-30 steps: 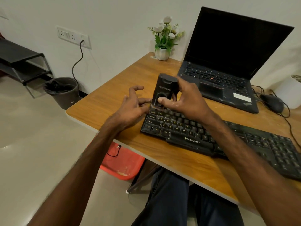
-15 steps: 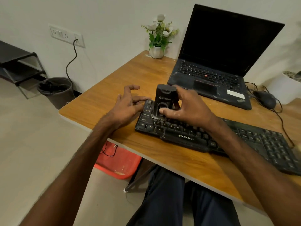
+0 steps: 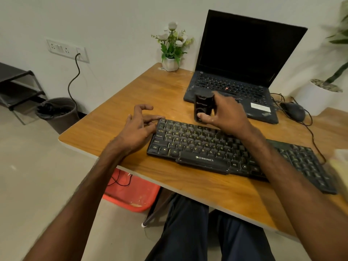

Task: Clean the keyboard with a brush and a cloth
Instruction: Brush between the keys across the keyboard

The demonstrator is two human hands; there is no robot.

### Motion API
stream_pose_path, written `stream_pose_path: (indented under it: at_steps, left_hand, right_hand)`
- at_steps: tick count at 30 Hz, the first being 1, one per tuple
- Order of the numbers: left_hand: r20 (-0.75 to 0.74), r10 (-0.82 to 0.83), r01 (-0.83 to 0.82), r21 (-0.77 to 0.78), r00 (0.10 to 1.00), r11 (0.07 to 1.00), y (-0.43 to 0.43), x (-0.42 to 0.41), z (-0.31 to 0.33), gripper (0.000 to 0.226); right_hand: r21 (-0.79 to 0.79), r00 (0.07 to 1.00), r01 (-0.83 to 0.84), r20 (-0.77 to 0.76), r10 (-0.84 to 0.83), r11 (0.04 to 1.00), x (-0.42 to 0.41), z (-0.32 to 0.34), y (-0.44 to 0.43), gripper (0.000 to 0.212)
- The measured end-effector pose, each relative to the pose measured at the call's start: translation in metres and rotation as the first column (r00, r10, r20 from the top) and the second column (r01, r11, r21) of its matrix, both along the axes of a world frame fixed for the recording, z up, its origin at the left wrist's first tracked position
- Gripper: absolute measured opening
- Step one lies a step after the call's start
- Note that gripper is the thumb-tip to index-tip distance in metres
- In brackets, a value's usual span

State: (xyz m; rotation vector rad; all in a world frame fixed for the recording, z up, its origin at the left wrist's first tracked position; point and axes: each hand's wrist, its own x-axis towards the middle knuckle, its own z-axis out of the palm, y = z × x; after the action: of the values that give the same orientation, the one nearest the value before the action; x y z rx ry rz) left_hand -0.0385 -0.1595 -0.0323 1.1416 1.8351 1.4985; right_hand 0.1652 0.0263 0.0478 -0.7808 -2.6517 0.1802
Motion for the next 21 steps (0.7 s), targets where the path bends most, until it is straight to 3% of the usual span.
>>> stream_pose_path:
  at_steps: [1, 3, 5, 7, 10, 14, 18, 21]
  left_hand:
    - [0.008, -0.023, 0.023, 0.002, 1.0, 1.0, 0.0, 0.0, 0.0, 0.045]
    - [0.032, -0.125, 0.126, -0.019, 0.992, 0.992, 0.0, -0.002, 0.001, 0.048]
    - [0.045, -0.145, 0.146, -0.039, 0.988, 0.988, -0.001, -0.003, 0.004, 0.047]
    - [0.05, -0.147, 0.149, -0.04, 0.988, 0.988, -0.001, -0.001, 0.007, 0.044]
    - [0.055, -0.15, 0.152, -0.032, 0.987, 0.988, -0.003, 0.002, 0.008, 0.041]
    - [0.066, -0.14, 0.142, -0.018, 0.988, 0.99, -0.003, 0.003, 0.009, 0.043]
    - [0.076, -0.122, 0.124, -0.019, 0.99, 0.992, -0.004, 0.004, 0.009, 0.048]
    - [0.089, -0.12, 0.123, -0.025, 0.989, 0.992, -0.004, 0.006, 0.011, 0.048]
  right_hand:
    - [0.025, 0.999, 0.044, -0.012, -0.044, 0.999, 0.005, 0.001, 0.008, 0.06]
    - [-0.099, 0.987, 0.033, -0.156, -0.049, 0.995, 0.014, 0.003, 0.011, 0.058]
    - [-0.28, 0.967, -0.093, -0.253, 0.02, 0.956, 0.018, 0.004, -0.002, 0.054]
    - [-0.393, 0.967, -0.21, -0.221, 0.13, 0.895, 0.019, -0.001, -0.017, 0.048]
    - [-0.303, 0.971, -0.221, -0.154, 0.181, 0.927, 0.01, -0.011, -0.024, 0.05]
    - [0.045, 0.999, 0.0, -0.037, 0.001, 0.999, 0.003, -0.003, -0.003, 0.065]
    - [-0.129, 0.961, -0.23, -0.184, 0.205, 0.965, 0.002, -0.008, -0.021, 0.061]
    - [0.035, 0.966, -0.242, -0.086, 0.244, 0.97, -0.006, -0.013, -0.029, 0.063]
